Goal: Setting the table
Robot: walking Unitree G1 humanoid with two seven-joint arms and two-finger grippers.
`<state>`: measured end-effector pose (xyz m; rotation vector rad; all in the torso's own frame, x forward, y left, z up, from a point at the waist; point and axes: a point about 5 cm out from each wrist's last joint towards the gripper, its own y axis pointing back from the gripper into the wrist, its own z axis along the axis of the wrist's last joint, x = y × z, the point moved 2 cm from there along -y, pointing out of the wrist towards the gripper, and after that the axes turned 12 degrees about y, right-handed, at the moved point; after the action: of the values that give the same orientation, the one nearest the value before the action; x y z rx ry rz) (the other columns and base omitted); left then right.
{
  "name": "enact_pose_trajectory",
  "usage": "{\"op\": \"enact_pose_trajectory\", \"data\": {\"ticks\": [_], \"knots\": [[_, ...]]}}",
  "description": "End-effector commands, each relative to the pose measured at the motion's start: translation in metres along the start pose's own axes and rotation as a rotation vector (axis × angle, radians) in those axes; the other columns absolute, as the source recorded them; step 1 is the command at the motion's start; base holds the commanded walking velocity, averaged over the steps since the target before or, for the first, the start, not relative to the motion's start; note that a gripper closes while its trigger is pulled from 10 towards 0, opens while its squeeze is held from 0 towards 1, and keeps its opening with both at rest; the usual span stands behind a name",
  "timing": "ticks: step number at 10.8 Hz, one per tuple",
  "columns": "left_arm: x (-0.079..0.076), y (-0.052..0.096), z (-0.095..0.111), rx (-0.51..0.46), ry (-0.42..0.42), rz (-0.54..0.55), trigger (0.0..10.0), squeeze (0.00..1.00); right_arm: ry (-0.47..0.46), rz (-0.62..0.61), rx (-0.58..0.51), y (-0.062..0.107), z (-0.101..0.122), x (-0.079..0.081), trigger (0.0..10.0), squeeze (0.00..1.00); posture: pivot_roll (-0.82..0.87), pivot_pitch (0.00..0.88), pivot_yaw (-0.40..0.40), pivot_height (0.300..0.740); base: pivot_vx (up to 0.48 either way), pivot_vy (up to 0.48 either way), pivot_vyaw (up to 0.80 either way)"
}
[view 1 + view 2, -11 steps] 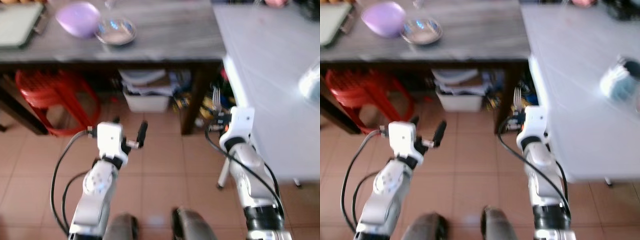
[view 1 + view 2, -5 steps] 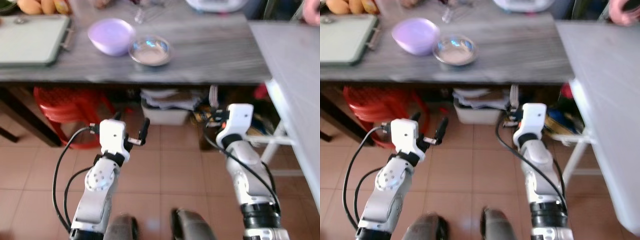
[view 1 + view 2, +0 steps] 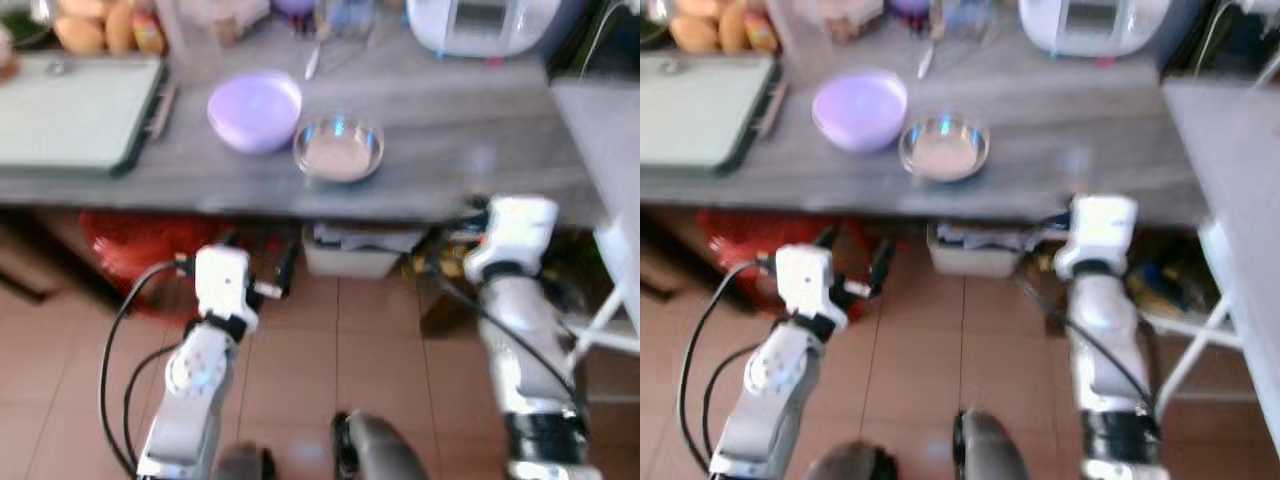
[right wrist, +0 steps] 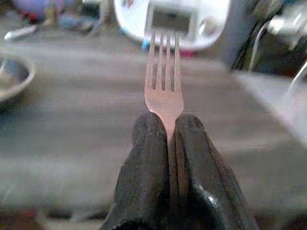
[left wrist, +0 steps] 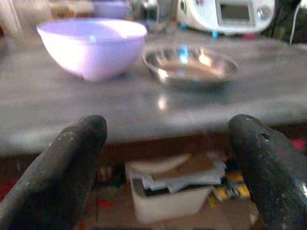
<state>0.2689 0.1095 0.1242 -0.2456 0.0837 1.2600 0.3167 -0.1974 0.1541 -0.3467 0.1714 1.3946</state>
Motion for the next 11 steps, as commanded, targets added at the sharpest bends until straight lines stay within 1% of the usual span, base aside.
{"op": "enact_pose_trajectory", "data": {"ticks": [1, 3, 4, 5, 7, 8, 9, 11], "knots": [[0.008, 0.005, 0.004, -0.006, -0.008, 0.035, 10.0, 0.00, 0.003, -0.004, -0.022, 0.004, 0.005, 0.004, 10.0, 0.00, -0.05, 0.181, -0.018, 0.740, 0.000, 0.000, 0.00], [0.017, 0.014, 0.008, -0.013, -0.037, 0.075, 10.0, 0.00, 0.002, -0.028, -0.004, 0.009, 0.001, -0.002, 10.0, 0.00, -0.04, 0.180, -0.020, 0.740, 0.000, 0.000, 0.00], [0.018, 0.015, 0.006, -0.005, -0.031, 0.082, 10.0, 0.00, -0.023, -0.040, 0.021, 0.008, -0.003, -0.003, 10.0, 0.00, -0.04, 0.183, -0.021, 0.740, 0.000, 0.000, 0.00], [0.015, 0.014, 0.006, -0.004, -0.035, 0.064, 10.0, 0.00, -0.042, -0.059, 0.032, 0.003, -0.003, -0.006, 10.0, 0.00, -0.03, 0.185, -0.022, 0.740, 0.000, 0.000, 0.00], [0.015, 0.013, 0.009, -0.012, -0.036, 0.051, 10.0, 0.00, -0.033, -0.093, 0.010, -0.002, 0.002, -0.015, 10.0, 0.00, -0.04, 0.180, -0.020, 0.740, 0.369, 0.000, 0.00], [0.016, 0.013, 0.009, -0.013, -0.033, 0.056, 10.0, 0.00, -0.017, -0.109, 0.017, 0.000, 0.001, -0.018, 10.0, 0.00, -0.04, 0.178, -0.020, 0.740, 0.472, 0.000, 0.00], [0.017, 0.013, 0.009, -0.014, -0.034, 0.061, 10.0, 0.00, -0.022, -0.114, 0.035, 0.002, -0.002, -0.018, 10.0, 0.00, -0.04, 0.178, -0.020, 0.740, 0.469, 0.000, 0.00], [0.027, 0.013, 0.014, -0.027, -0.027, 0.106, 10.0, 0.00, -0.040, -0.129, 0.046, 0.008, -0.004, -0.017, 10.0, 0.00, -0.04, 0.174, -0.027, 0.740, 0.439, 0.000, 0.00]]}}
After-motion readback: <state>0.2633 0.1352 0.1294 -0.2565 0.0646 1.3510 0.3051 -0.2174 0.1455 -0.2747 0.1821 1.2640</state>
